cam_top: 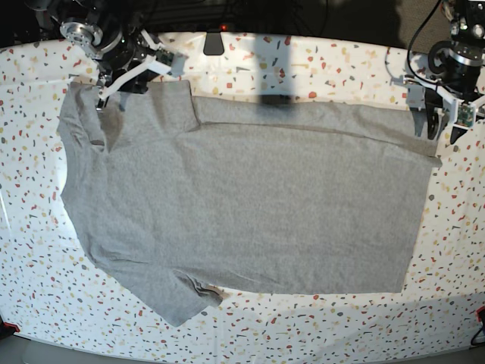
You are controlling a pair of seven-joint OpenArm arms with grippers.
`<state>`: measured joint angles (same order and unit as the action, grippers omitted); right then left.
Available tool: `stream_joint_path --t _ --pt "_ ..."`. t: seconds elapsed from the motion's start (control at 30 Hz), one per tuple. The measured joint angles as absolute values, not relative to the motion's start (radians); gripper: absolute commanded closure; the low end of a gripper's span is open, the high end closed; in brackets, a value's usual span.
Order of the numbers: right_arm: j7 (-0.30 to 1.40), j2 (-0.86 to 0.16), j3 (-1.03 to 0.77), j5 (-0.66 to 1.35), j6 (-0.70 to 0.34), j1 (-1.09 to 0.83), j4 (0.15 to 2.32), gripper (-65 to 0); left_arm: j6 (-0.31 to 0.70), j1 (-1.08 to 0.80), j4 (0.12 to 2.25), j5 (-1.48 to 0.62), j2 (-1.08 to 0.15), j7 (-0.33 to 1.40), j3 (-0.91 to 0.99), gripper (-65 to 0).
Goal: Fold the T-shirt properly
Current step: 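Move the right gripper onto the shirt body near the sleeve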
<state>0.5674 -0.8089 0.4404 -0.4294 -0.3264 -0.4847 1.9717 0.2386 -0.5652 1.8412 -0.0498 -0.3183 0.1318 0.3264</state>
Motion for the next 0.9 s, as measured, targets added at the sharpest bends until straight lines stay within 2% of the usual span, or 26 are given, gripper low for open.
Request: stream_joint_path --t 0.23,0.43,0.57,0.73,0.9 --pt "0.586 -0.809 0.44 -0.405 -0.324 -0.451 1.972 0.0 0.239 -0.565 1.841 -0.05 -0.318 0.133 0.326 -25.1" --pt "0.592 -0.809 0.44 -0.452 -0.184 -0.451 2.004 0.0 0.239 -0.565 1.841 -0.05 -0.318 0.133 0.326 -25.1" --pt "0.593 -0.809 0.44 -0.429 -0.183 -0.401 2.016 0.0 0.239 -0.565 1.841 -0.05 -0.318 0.133 0.326 -25.1" --pt "0.594 -0.804 0.44 -0.298 -0.179 -0.323 2.016 0.0 0.239 -0.565 1.841 -0.05 -0.318 0.133 0.326 -25.1" --pt "0.595 -0.72 0.44 -0.292 -0.199 -0.247 1.967 0.0 0.238 -0.565 1.841 -0.05 -0.318 0.133 0.326 -25.1"
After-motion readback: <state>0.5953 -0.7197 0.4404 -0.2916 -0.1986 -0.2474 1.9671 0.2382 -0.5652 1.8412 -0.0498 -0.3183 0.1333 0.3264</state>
